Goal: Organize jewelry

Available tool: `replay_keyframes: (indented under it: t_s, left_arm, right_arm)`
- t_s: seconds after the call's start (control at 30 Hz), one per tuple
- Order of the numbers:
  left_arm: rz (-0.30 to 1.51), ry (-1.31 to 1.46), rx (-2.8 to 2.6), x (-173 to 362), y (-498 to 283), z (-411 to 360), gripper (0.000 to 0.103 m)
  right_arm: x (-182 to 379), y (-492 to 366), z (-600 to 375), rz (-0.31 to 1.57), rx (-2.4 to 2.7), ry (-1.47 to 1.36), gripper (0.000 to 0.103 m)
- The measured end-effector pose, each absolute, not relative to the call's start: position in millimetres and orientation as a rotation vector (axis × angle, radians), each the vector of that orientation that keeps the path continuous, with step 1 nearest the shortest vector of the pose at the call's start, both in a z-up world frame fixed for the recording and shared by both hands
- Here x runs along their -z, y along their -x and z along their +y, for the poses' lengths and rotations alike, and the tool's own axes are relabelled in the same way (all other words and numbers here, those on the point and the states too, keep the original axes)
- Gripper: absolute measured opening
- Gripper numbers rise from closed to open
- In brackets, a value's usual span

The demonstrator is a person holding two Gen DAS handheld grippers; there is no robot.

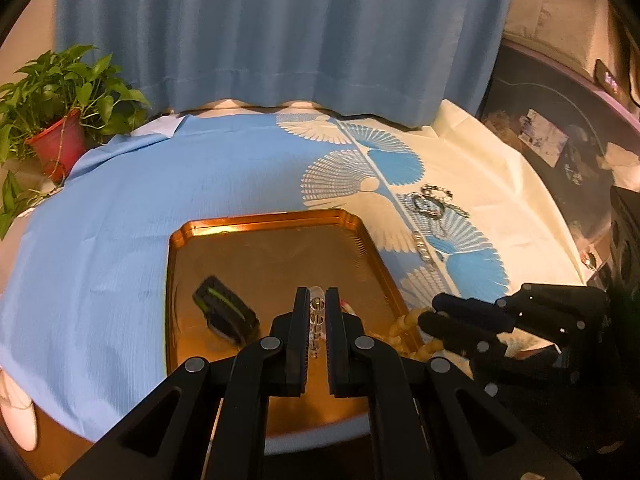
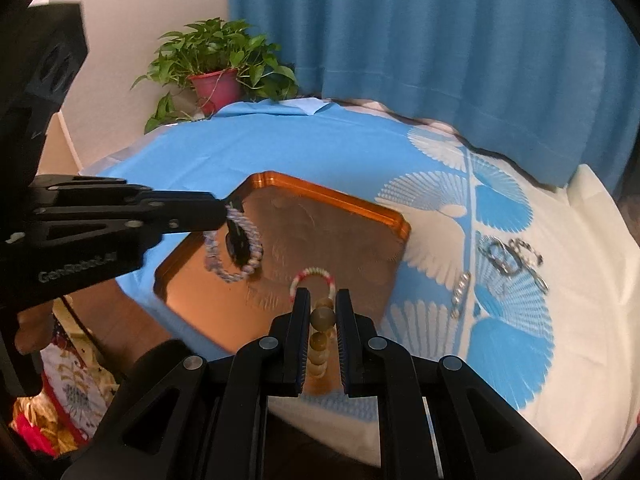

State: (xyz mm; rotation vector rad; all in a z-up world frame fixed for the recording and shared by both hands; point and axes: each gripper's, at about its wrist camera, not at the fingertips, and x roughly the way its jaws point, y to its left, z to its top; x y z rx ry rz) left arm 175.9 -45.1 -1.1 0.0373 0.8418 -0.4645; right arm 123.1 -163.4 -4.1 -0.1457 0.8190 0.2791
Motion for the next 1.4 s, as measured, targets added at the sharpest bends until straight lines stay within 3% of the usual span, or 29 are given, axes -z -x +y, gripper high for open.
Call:
replay_keyframes:
  t_s: [0.27, 0.3, 0.37, 0.4, 0.43, 0.5, 0.73, 1.4]
  left_arm:
    - [0.884, -0.063, 0.418, 30.5, -211.9, -50.9, 0.006]
    - [0.887, -0.055, 0.398, 33.2, -216.4, -50.2, 0.010]
    - [0.907, -0.031, 0.362, 37.7, -223.2, -45.5, 0.055]
    - [0.915, -0.007, 0.324, 38.9, -226.1, -40.9, 0.096]
    - [0.895, 0.020, 0.294, 37.7, -224.6, -35.9, 0.102]
    - [0.846, 0.071, 0.277, 34.6, -217.0, -26.1, 0.102]
    - [0.909, 0.010, 0.225, 41.1, -174.3, -20.0, 0.102]
    - [0.789, -0.079, 0.231, -21.4, 4.1, -24.9, 0.102]
  right_arm:
    - [36.9, -162.8, -158.4, 0.859, -0.298, 0.111, 0.013]
    - [40.7, -166.1, -160.0, 0.863, -0.292, 0.105, 0.014]
    - [49.6, -174.1, -162.4, 0.896, -0.268, 0.098, 0.022]
    - [53.4, -175.7, -163.7, 0.913, -0.261, 0.098, 0.043]
    - [58.6, -177.7, -166.2, 0.934, -0.252, 0.094, 0.068]
    - [63.3, -175.4, -169.5, 0.940, -0.248, 0.096, 0.074]
    - [67.9, -147.4, -186.3, 0.993, -0.219, 0.034, 0.074]
    - [-17.2, 34.4, -188.8, 0.809, -0.162, 0.017, 0.074]
